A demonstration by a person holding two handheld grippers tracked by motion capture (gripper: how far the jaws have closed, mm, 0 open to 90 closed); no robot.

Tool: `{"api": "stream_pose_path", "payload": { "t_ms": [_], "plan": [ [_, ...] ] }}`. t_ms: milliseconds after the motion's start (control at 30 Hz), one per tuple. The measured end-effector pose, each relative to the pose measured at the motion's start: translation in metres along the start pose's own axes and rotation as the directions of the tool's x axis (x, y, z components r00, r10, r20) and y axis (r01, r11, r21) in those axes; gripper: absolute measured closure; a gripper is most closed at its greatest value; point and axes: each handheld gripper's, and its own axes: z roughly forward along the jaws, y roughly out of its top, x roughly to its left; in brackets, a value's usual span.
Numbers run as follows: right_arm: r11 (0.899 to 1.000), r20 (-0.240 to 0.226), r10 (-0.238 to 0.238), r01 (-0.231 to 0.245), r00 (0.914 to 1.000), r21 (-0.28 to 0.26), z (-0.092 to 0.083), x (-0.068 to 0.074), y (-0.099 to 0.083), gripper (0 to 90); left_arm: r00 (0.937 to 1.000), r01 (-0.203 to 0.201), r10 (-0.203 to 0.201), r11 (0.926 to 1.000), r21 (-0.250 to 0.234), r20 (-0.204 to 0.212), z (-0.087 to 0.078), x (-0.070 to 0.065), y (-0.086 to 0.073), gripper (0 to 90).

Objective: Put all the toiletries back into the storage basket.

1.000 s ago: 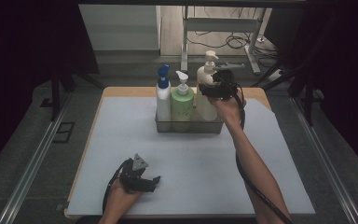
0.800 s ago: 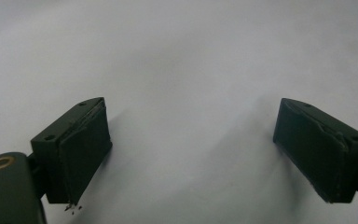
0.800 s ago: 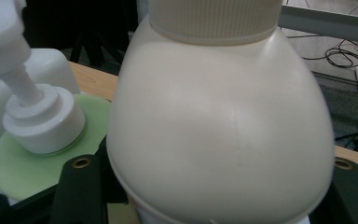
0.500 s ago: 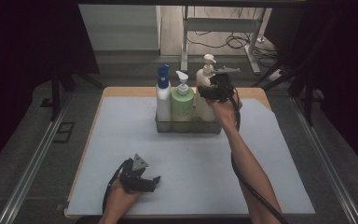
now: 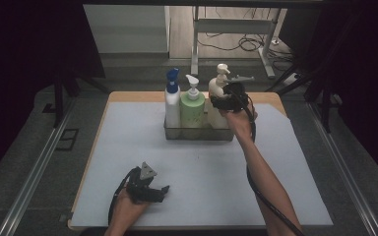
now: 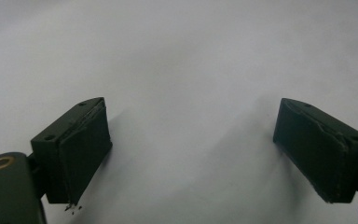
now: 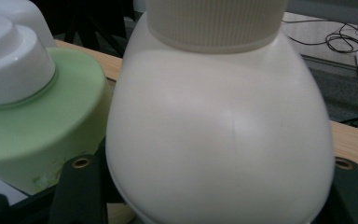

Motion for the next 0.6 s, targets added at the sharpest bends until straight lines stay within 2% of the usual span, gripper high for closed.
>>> {"api": "stream_pose_path", "payload": {
  "t_ms": [367,600],
  "plan": [
    [0.999,-0.011,0.013,-0.012,0.9999,0.032,0.002,-0.002,-0.012,36.8,1.0,0.003,-0.003,1.0,0.0,-0.001,0.0,0.0,0.0,10.5],
    [0.999,-0.013,0.004,-0.004,0.9999,0.051,0.005,-0.001,-0.02,36.8,1.0,0.001,-0.001,1.0,0.0,0.0,0.0,0.0,0.0,10.5]
  ]
}}
